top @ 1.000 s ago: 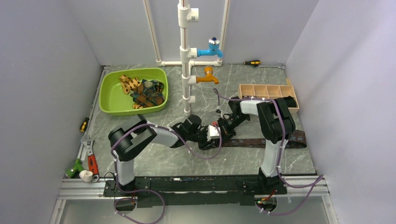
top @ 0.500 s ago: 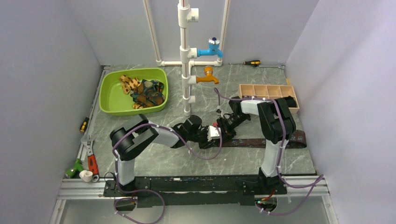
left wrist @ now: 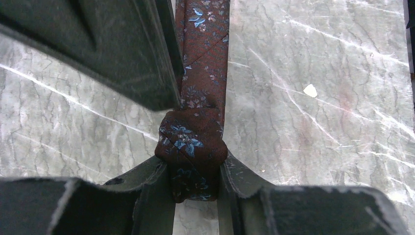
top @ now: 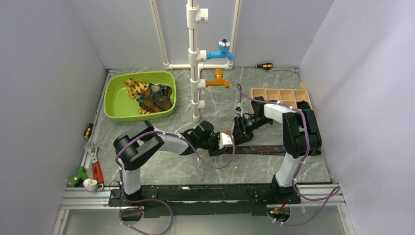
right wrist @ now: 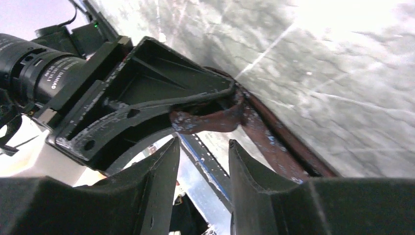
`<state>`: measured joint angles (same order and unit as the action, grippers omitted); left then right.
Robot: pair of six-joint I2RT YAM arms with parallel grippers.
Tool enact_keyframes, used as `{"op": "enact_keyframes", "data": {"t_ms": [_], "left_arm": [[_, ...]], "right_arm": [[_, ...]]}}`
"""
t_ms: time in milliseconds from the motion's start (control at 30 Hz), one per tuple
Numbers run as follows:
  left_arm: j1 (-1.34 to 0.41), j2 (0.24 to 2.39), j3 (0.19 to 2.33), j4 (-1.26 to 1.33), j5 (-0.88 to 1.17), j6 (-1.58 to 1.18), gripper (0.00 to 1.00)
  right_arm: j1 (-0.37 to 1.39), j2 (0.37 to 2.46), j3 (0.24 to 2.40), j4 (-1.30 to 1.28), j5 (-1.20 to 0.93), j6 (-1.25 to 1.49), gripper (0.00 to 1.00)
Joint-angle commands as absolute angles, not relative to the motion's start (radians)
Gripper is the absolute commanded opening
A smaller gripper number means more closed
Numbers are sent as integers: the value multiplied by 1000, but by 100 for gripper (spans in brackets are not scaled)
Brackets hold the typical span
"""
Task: Roll the ties
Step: Roll the tie at the center of the board.
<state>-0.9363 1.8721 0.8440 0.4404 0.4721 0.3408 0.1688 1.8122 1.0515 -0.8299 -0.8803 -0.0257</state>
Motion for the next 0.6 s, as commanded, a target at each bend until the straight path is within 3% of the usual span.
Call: {"op": "enact_keyframes", "data": {"t_ms": [0,133,233,300,467,567], "left_arm": [[-951,1913,840,212,412,382,29],[-953,1927,855,194,407,385,29],[-953,1929,857,192,404,386,30],[-953,1931,857,190,406,386,31],[-955,1931,859,194,411,402,31],[-955,1934,867,184,410,412,32]], "right_arm": [[215,1818,1063,-798,-981,-4,41],[244,1843,1072,-795,-1009,-2,39],[254,1866,1064,-784,-1013,-2,56],[260,1893,1055,-774,-1013,24,58],[261,1980,1072,-745,-1026,30,48],[261,1995,1058,-707,-1034,51,35]]}}
